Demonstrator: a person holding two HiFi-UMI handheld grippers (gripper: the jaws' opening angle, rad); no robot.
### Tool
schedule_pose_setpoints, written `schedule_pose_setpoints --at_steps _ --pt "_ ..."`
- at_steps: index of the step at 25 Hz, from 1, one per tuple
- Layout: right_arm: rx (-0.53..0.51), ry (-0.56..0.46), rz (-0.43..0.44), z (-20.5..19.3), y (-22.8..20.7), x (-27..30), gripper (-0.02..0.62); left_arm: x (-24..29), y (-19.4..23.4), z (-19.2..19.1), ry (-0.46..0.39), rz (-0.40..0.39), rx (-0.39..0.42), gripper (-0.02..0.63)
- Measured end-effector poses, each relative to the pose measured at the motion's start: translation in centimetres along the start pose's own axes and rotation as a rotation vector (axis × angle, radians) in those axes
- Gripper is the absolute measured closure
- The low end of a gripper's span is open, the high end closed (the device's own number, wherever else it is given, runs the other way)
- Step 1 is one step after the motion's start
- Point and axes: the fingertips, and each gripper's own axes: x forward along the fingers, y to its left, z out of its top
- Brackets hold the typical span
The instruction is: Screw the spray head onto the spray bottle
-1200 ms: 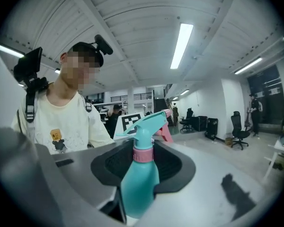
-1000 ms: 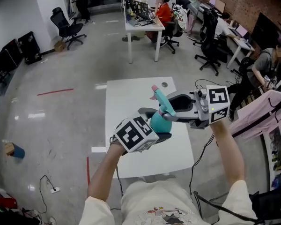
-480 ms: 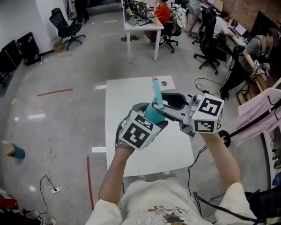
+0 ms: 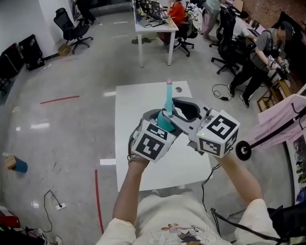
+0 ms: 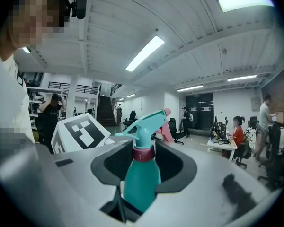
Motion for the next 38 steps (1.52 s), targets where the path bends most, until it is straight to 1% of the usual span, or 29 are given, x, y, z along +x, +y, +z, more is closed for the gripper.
schedule_pose_setpoints --at_steps 2,3,6,9,12,15,17,19,23,25,30,32,34,36,38 --pt "-0.015 0.032 0.032 -0.3 0.3 -0.3 0.453 -0.3 -0.2 0.2 -0.008 -0.019 0.005 0.221" --pt "-0.025 0.052 0.053 -0.4 0.4 -0.6 0.435 -0.5 -0.1 0.3 -0.008 -0.022 0.016 0.220" --pt "-0.093 0.133 0.115 -0.6 0.8 -2.4 0.393 -1.2 0.3 0.2 0.000 -0.025 0.075 0.220" --pt "-0.254 0.263 0.195 -0.1 0.9 -4.5 0.384 -2.1 0.8 0.2 0.000 -0.040 0.144 0.221" --pt "-0.439 0.366 0.321 1.5 1.3 -6.1 0.383 -3.0 0.1 0.3 0.006 -0.124 0.207 0.221" --pt "-0.579 0.451 0.469 3.0 2.3 -7.1 0.383 -3.4 -1.4 0.1 0.028 -0.216 0.263 0.221" --pt "-0.660 0.538 0.539 3.1 2.4 -7.5 0.383 -3.1 -2.2 -0.5 0.049 -0.246 0.289 0.221" --pt "-0.727 0.610 0.590 3.2 2.6 -7.6 0.383 -2.8 -2.9 -1.2 0.066 -0.263 0.306 0.220" --pt "-0.835 0.692 0.680 3.9 3.3 -6.7 0.383 -2.8 -4.2 -1.2 0.053 -0.303 0.324 0.221" --pt "-0.866 0.740 0.733 3.7 3.8 -6.3 0.383 -3.0 -5.0 -1.2 0.045 -0.324 0.341 0.220" --pt "-0.902 0.858 0.897 2.2 5.4 -6.3 0.385 -4.1 -6.6 -1.2 0.065 -0.369 0.385 0.219" --pt "-0.876 0.894 0.950 1.2 5.9 -6.5 0.385 -4.2 -7.1 -1.4 0.066 -0.385 0.389 0.221" --pt "-0.817 0.917 0.993 0.2 6.3 -6.7 0.387 -4.1 -7.3 -1.4 0.062 -0.397 0.387 0.221" --pt "-0.759 0.933 1.019 -0.4 6.6 -6.8 0.387 -4.2 -7.3 -1.4 0.055 -0.409 0.382 0.220" --pt "-0.735 0.944 1.034 -0.8 6.8 -6.8 0.387 -4.5 -7.4 -1.4 0.048 -0.419 0.381 0.220"
